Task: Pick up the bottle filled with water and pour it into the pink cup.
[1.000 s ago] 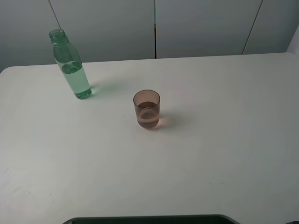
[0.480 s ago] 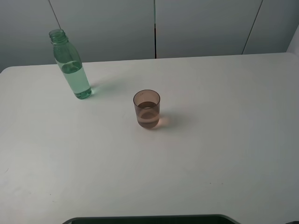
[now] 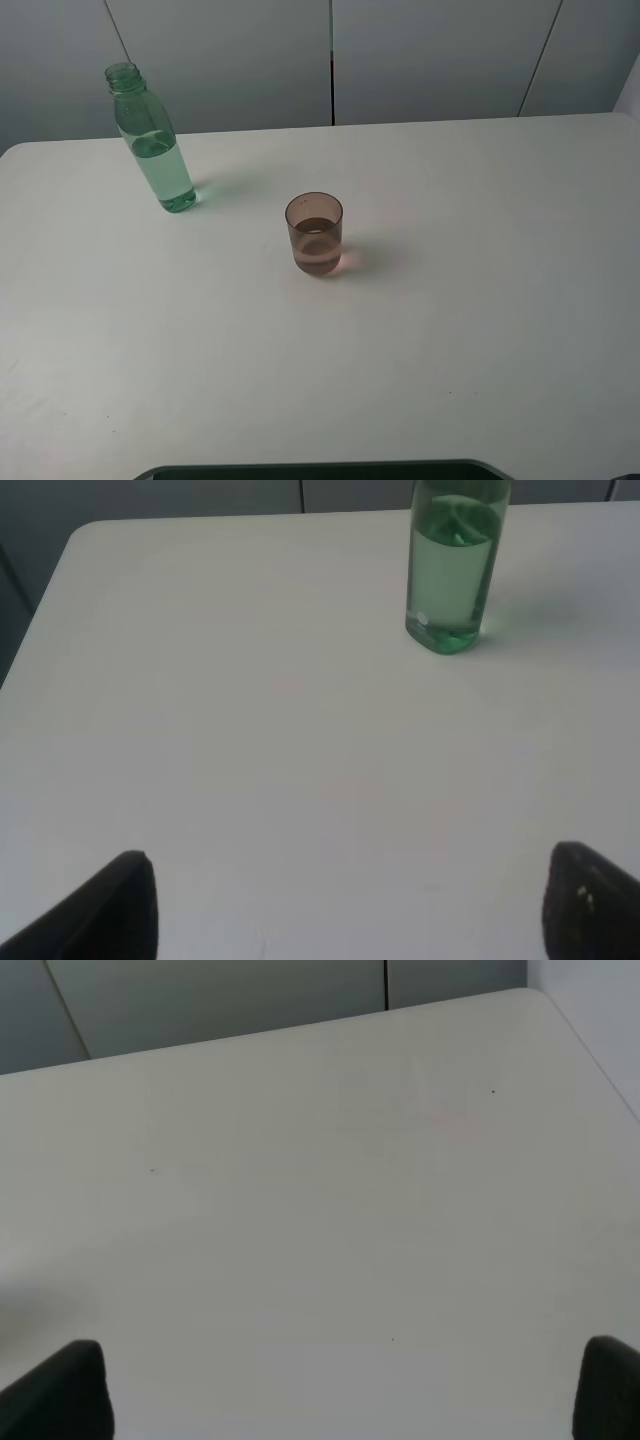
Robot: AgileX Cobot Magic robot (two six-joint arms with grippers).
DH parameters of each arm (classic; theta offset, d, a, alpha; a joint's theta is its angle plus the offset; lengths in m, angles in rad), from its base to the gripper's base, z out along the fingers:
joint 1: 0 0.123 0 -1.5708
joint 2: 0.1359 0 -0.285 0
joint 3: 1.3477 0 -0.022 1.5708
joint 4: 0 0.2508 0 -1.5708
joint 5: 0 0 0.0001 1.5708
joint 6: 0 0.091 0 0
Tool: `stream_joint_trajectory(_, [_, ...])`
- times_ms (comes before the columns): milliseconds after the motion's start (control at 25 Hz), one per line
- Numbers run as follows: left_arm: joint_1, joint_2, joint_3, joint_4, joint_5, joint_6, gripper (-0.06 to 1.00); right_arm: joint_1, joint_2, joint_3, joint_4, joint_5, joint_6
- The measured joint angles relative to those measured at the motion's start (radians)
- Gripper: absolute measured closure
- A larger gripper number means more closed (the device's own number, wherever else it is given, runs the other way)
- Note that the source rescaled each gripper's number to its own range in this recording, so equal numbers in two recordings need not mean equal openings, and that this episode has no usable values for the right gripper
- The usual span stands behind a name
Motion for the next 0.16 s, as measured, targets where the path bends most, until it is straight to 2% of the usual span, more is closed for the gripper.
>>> stream_joint_trajectory(160, [0.000, 0.000, 0.000, 0.000, 0.000, 0.000, 0.00, 0.000, 0.000, 0.000, 0.000, 0.000, 0.000])
